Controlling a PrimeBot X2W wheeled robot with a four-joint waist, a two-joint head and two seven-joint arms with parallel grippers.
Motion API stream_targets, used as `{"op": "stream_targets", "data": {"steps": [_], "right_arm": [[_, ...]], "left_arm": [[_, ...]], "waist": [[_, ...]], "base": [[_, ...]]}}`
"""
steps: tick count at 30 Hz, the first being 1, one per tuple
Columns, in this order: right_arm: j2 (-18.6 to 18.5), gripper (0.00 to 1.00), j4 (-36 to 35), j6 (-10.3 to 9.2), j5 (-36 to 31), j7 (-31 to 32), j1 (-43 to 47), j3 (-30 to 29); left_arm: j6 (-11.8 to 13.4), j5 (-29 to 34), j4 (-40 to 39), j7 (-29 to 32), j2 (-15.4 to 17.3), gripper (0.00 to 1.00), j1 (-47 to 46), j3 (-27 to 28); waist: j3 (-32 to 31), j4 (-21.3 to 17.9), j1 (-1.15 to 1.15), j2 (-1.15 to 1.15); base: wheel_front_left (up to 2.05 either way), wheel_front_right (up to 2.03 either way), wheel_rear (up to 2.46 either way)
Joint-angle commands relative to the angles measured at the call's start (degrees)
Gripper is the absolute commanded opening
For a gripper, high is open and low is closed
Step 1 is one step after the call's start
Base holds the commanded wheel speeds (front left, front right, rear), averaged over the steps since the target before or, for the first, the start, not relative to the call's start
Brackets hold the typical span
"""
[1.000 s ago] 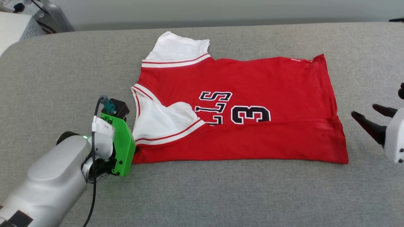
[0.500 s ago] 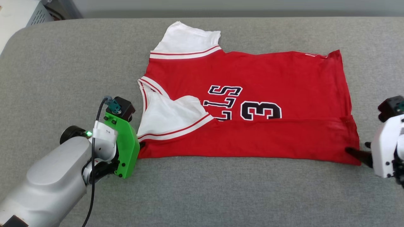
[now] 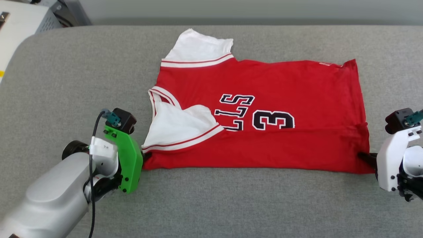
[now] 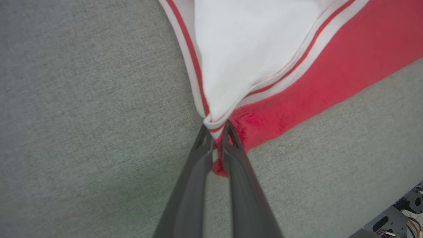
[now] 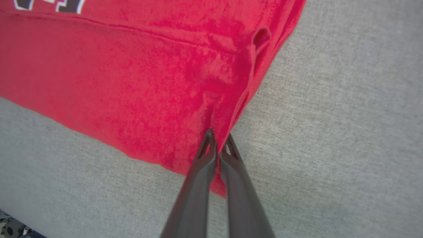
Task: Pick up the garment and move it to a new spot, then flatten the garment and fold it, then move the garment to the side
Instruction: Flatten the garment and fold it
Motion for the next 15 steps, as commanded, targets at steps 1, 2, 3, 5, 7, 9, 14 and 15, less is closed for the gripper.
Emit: {"op": "stream_targets", "data": {"steps": [1, 2, 3, 5, 7, 9, 14, 15], "right_arm": [[-1.2, 0.00, -1.4, -0.03, 1.0, -0.5, 1.1, 0.1], [-1.9, 0.00, -2.4, -0.03, 1.5, -0.7, 1.5, -0.1], [-2.9, 0.00, -3.8, -0.03, 1.9, -0.9, 2.1, -0.3], [-4.6, 0.00, -6.2, -0.03, 2.8, -0.9, 3.6, -0.9], [-6.1, 0.00, -8.4, -0.03, 3.4, -0.8, 5.5, -1.7], [-7.3, 0.00, -10.7, -0.03, 3.8, -0.7, 7.9, -2.8], [-8.5, 0.00, -14.4, -0.03, 4.5, 0.0, 13.9, -5.8], [-8.4, 0.00, -14.9, -0.03, 4.4, 0.3, 15.3, -6.6]], "left_arm": [[-0.1, -0.9, -0.3, -0.4, 1.0, 0.00, 1.3, 0.3], [-0.2, -1.1, -0.7, -0.6, 1.5, 0.00, 1.7, 0.4], [-0.1, -1.6, -1.5, -0.6, 2.0, 0.00, 2.3, 0.5], [0.1, -2.4, -3.3, -0.3, 3.1, 0.00, 3.5, 0.6], [0.6, -2.5, -5.5, 0.0, 4.4, 0.00, 4.7, 0.4], [1.3, -3.1, -8.5, 0.4, 5.8, 0.00, 6.4, 0.2], [3.7, -3.6, -14.6, 1.1, 8.4, 0.00, 9.8, -0.5], [4.5, -3.8, -15.8, 1.0, 8.8, 0.00, 10.7, -0.6]], "waist": [[-2.9, -0.6, 0.00, 0.00], [-3.5, -0.6, 0.00, 0.00], [-4.3, -0.7, 0.00, 0.00], [-5.3, -0.7, 0.00, 0.00], [-6.0, -0.7, 0.00, 0.00], [-6.5, -0.7, 0.00, 0.00], [-6.3, -0.5, 0.00, 0.00], [-5.8, -0.6, 0.00, 0.00]], "base": [[0.00, 0.00, 0.00], [0.00, 0.00, 0.00], [0.00, 0.00, 0.00], [0.00, 0.00, 0.00], [0.00, 0.00, 0.00], [0.00, 0.00, 0.00], [0.00, 0.00, 0.00], [0.00, 0.00, 0.00]]}}
